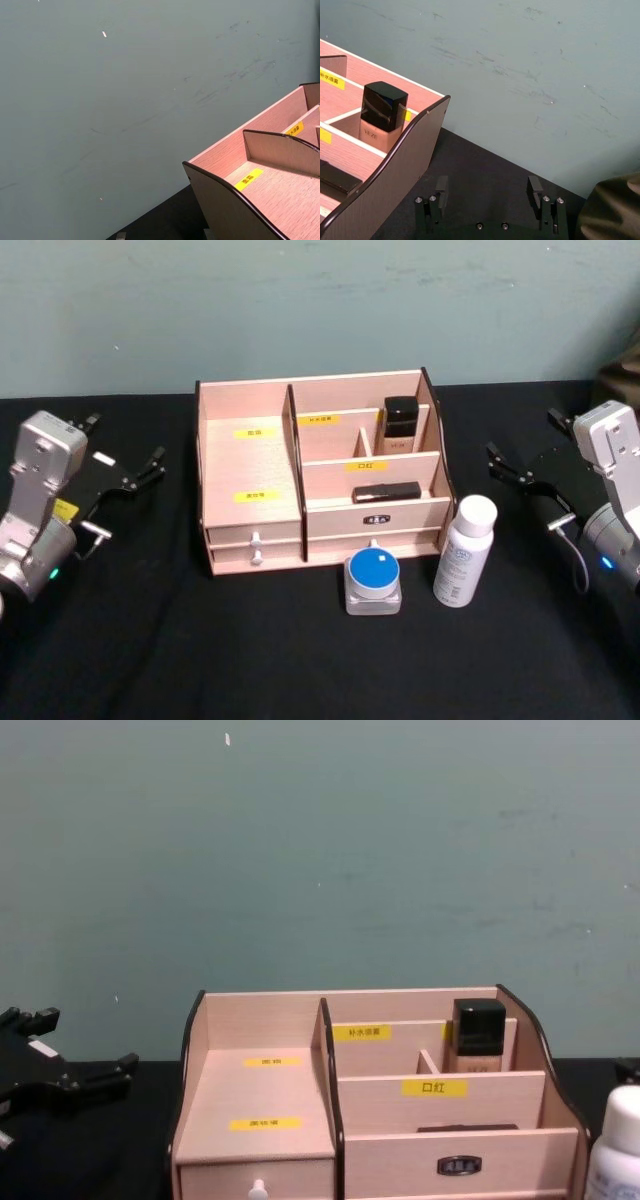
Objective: Pick up the facial cleanser and watermelon frost from the table and place them into the tiered storage box.
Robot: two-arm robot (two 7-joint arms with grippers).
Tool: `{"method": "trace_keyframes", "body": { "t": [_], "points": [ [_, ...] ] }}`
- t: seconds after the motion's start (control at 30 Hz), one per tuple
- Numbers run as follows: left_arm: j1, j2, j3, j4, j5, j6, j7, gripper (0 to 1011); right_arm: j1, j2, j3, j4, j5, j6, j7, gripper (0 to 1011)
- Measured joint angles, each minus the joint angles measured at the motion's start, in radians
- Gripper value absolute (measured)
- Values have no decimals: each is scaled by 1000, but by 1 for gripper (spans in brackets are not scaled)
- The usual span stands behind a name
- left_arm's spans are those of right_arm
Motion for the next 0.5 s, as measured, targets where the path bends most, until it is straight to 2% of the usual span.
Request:
{"method": "trace_keyframes", "body": {
  "t": [0.5],
  "points": [
    [0,0,0,0,0,0,0,1001,0,0,0,0,0,0,0,1002]
  ]
}}
